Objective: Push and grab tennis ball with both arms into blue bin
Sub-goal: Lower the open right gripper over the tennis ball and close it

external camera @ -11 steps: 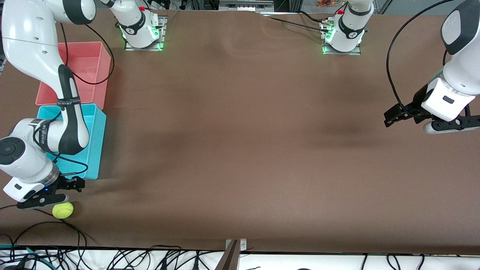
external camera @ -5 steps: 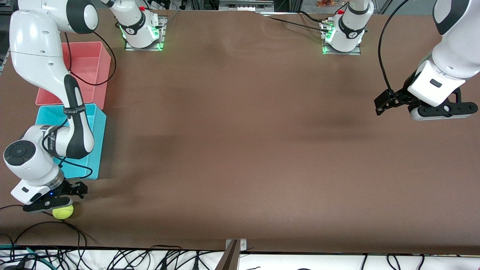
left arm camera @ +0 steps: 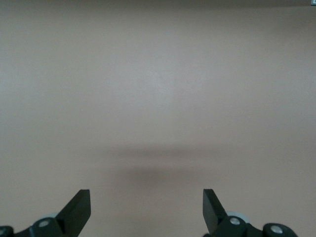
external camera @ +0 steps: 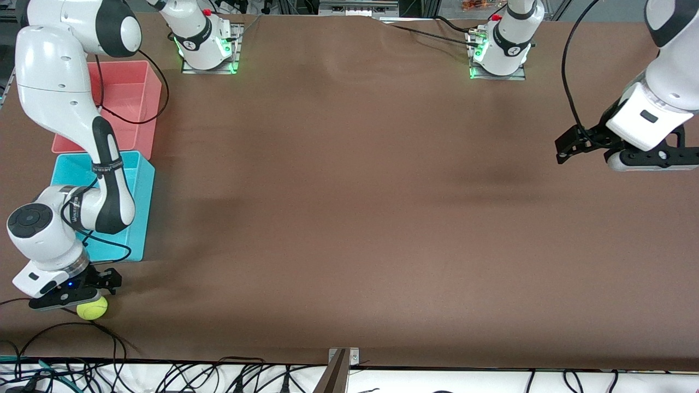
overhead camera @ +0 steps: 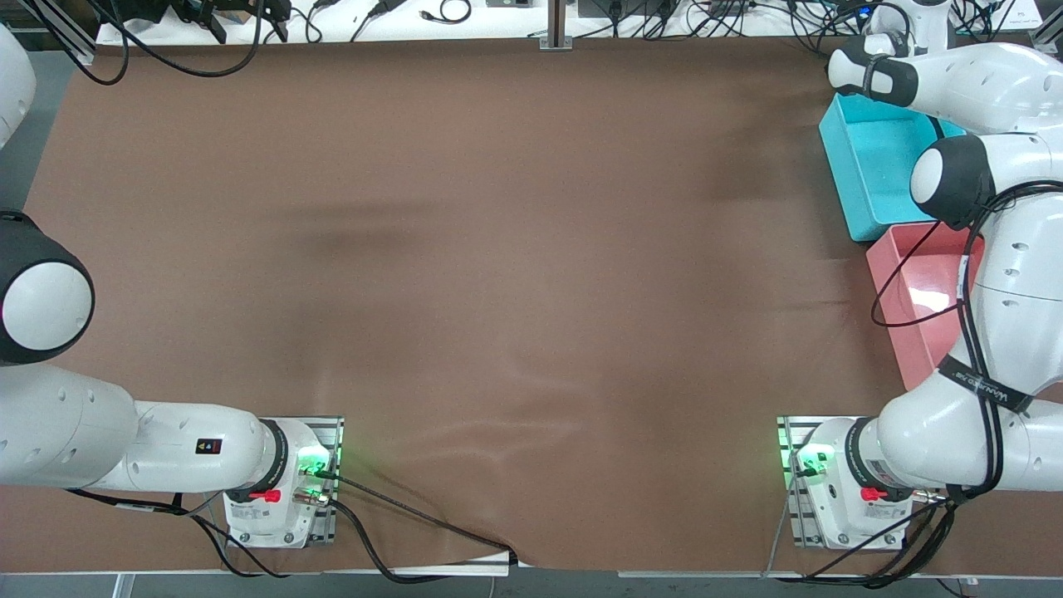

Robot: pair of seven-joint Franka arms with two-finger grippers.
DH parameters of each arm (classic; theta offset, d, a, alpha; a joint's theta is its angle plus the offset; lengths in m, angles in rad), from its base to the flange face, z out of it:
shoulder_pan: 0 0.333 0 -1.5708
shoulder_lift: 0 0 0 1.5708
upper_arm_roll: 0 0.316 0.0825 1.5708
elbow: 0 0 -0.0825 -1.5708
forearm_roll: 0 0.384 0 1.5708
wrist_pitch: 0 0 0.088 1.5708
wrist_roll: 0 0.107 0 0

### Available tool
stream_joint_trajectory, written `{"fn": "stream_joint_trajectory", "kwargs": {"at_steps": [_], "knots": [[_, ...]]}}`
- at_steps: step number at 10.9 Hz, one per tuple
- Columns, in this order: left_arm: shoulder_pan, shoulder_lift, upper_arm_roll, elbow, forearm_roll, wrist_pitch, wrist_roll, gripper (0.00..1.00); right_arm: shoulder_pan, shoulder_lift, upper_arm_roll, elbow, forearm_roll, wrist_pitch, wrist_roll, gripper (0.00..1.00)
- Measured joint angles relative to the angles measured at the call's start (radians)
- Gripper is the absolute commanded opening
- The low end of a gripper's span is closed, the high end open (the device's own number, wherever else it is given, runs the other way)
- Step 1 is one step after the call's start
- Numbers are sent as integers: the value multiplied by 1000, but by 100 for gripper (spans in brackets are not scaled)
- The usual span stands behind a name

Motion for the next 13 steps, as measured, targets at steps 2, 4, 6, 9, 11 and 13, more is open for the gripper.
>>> {"fn": "stream_joint_trajectory", "kwargs": {"at_steps": [2, 4, 6, 9, 11, 13], "knots": [[-2, -3, 14, 5, -3, -6, 23, 100, -3, 23, 0, 9, 0, 44, -9, 100], [-9, -5, 31, 9, -5, -15, 40, 100, -10, 42, 0, 13, 0, 77, -13, 100], [-17, -6, 33, 12, -7, -18, 42, 100, -12, 55, 0, 14, 0, 110, -13, 100], [-22, -6, 32, 18, -29, -64, 78, 100, -12, 85, 0, 15, 0, 185, -13, 100], [-22, -9, 36, 34, -30, -71, 126, 100, -14, 92, 0, 26, 0, 191, -14, 100], [-22, -14, 41, 43, -30, -78, 153, 100, -14, 92, 0, 26, 0, 196, -26, 100]]}}
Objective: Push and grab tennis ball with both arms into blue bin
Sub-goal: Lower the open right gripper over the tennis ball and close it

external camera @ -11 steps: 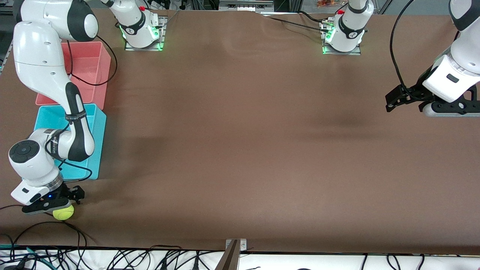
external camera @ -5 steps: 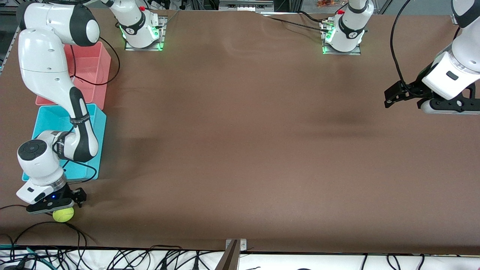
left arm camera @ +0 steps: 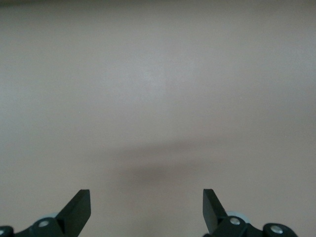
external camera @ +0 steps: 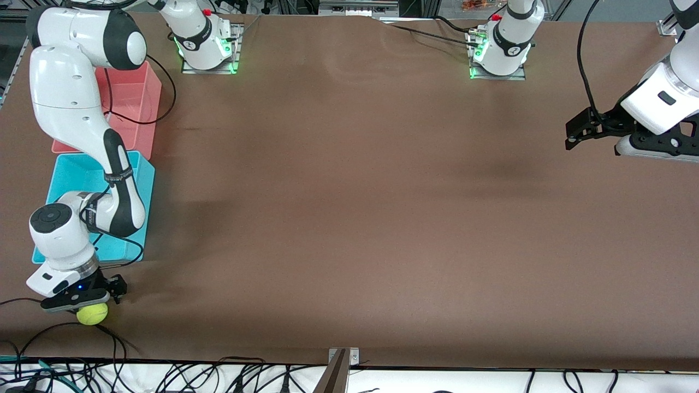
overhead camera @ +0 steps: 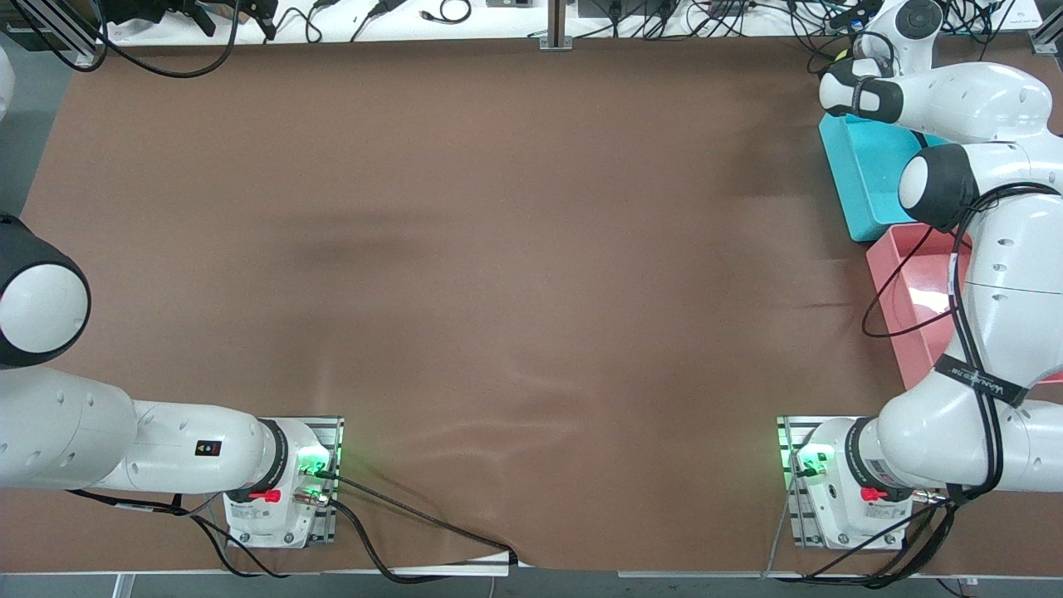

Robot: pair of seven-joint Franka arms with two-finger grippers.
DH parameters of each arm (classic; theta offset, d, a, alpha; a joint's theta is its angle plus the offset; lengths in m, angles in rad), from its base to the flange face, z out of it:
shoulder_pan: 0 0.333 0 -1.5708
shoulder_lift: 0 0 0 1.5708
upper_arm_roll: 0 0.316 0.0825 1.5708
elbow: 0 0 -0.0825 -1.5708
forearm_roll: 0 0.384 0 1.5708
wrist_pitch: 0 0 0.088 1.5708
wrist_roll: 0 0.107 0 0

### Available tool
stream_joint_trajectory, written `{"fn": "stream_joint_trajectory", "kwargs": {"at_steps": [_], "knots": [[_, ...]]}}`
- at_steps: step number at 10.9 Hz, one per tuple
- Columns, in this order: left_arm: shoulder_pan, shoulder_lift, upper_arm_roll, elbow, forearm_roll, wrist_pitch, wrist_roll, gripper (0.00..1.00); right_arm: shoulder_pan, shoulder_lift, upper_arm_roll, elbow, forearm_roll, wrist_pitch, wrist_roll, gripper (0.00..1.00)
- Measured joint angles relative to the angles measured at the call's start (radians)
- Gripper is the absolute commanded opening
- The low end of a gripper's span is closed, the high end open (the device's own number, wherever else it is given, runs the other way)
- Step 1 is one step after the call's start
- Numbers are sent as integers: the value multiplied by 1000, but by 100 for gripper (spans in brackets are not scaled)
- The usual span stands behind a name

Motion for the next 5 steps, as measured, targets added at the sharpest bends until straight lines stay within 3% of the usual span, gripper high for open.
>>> {"fn": "stream_joint_trajectory", "kwargs": {"at_steps": [5], "knots": [[0, 0, 1, 0, 0, -9, 8, 100, -2, 1, 0, 1, 0, 9, -29, 100]]}}
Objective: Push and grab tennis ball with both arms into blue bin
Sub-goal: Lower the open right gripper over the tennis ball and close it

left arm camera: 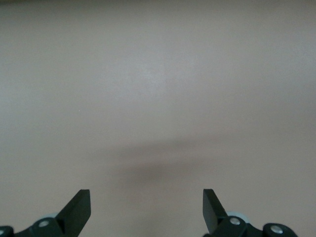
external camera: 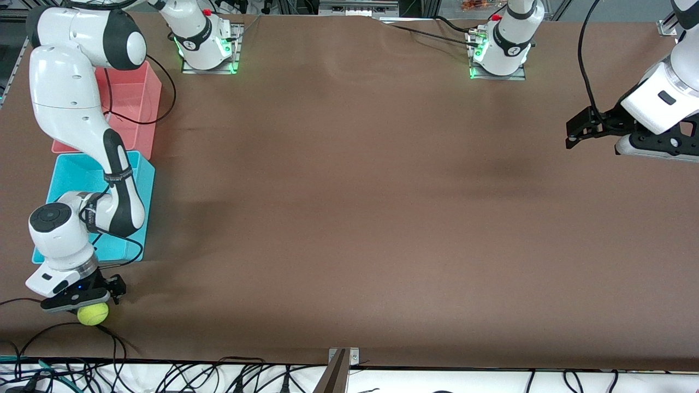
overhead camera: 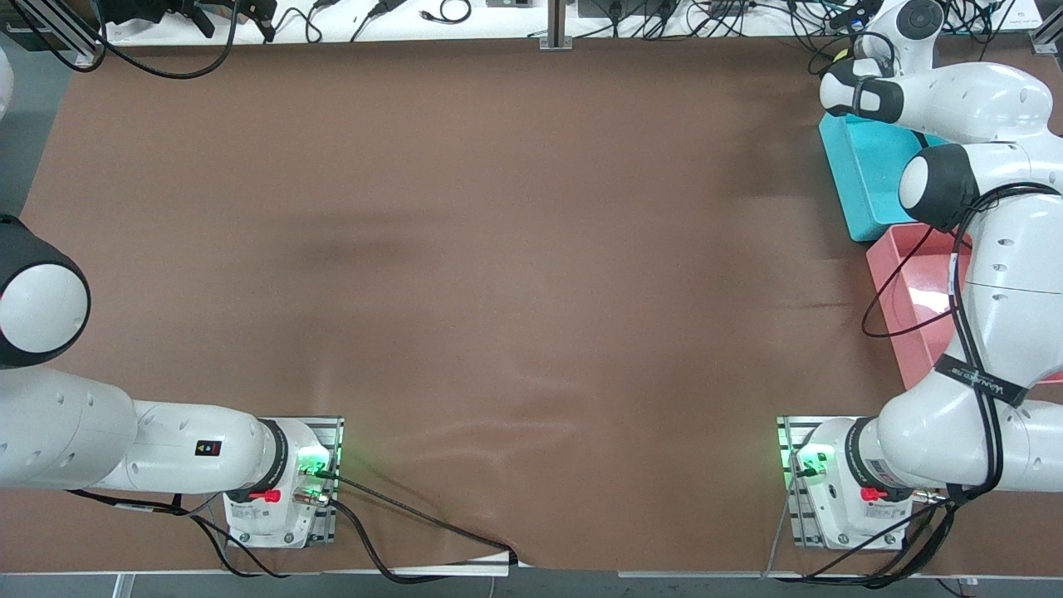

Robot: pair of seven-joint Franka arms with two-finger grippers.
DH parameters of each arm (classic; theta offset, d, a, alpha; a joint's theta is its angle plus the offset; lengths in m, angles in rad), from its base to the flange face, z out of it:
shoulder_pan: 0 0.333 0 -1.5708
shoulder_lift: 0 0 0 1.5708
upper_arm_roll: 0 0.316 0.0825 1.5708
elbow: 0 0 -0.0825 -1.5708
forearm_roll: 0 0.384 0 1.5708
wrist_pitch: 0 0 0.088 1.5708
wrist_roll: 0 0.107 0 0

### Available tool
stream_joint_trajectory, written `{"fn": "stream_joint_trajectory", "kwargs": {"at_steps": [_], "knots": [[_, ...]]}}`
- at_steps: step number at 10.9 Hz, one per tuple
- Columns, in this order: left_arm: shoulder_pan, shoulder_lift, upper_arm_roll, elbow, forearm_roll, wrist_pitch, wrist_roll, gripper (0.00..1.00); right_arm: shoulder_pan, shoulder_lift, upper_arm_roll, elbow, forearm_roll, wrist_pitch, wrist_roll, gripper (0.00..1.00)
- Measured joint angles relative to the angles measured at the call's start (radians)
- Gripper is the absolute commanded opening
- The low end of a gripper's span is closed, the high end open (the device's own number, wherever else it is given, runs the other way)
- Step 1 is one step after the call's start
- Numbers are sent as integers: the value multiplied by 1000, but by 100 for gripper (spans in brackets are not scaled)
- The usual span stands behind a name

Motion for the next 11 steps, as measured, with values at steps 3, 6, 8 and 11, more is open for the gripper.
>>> {"fn": "stream_joint_trajectory", "kwargs": {"at_steps": [3, 6, 8, 11], "knots": [[0, 1, -1, 0, 0, -4, 3, 100, -4, 14, 0, 7, 0, 17, -9, 100], [0, 4, -5, 0, -1, -5, 6, 100, -12, 57, 0, 55, 0, 34, -17, 100], [0, 4, -4, 0, -1, -5, 7, 100, -23, 63, 0, 64, 0, 39, -17, 100], [0, 7, -4, 0, -1, -5, 7, 100, -39, 63, 0, 65, 0, 39, -29, 82]]}}
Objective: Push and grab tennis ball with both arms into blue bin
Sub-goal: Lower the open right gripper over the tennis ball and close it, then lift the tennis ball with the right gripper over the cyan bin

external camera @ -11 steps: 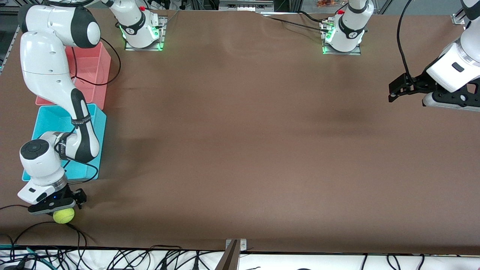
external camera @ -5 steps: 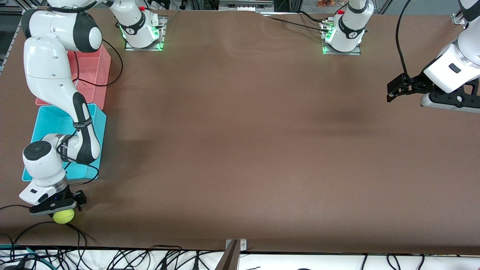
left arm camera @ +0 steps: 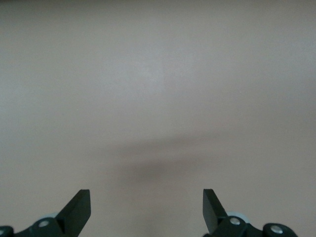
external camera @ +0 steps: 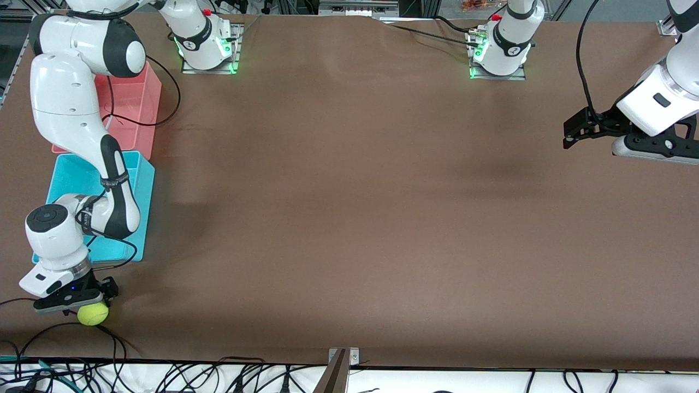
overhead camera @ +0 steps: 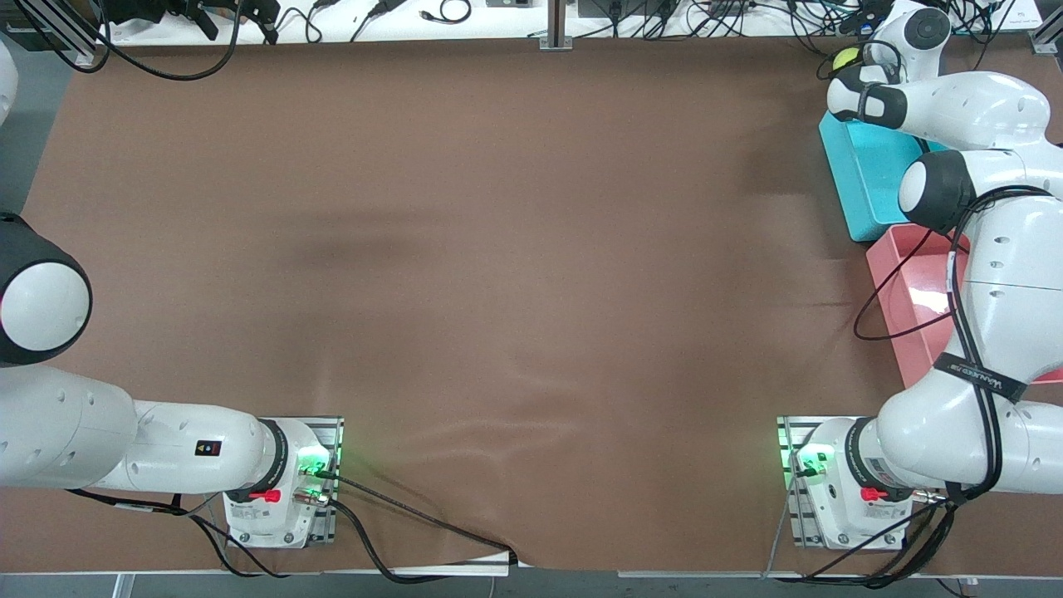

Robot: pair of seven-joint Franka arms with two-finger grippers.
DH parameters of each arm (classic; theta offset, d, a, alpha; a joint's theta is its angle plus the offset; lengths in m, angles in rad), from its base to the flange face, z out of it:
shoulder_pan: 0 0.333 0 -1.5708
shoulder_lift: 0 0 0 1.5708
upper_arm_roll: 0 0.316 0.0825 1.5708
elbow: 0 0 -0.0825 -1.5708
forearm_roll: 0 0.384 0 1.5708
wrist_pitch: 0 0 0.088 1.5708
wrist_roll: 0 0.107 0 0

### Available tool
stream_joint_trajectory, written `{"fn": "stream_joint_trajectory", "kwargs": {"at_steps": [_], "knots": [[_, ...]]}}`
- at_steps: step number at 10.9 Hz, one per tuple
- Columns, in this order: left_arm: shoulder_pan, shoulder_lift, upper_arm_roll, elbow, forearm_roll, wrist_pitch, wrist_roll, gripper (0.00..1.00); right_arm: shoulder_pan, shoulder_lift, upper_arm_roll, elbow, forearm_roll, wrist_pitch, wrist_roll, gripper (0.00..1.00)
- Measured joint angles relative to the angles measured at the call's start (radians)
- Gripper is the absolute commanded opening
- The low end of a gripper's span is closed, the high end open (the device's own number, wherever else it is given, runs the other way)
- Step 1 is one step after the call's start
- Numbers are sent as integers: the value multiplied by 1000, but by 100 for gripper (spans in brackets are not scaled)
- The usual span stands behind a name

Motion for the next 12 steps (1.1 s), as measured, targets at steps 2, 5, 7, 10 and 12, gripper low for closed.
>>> {"fn": "stream_joint_trajectory", "kwargs": {"at_steps": [2, 5, 7, 10, 12], "knots": [[0, 5, -1, 0, 0, 0, 0, 100, -3, 1, 1, 0, 0, 0, -1, 86], [-1, 7, -1, 0, 0, 0, 1, 100, 4, 4, 11, 1, 0, 3, -1, 85], [-1, 8, -1, 0, 0, 0, 1, 100, 6, 13, 11, 12, 0, 6, -1, 83], [-3, 10, -1, 0, 0, 0, 1, 100, 6, 28, 11, 33, 0, 7, -1, 81], [-5, 11, -1, 0, 0, 0, 1, 100, 12, 34, 12, 40, 0, 8, -1, 79]]}}
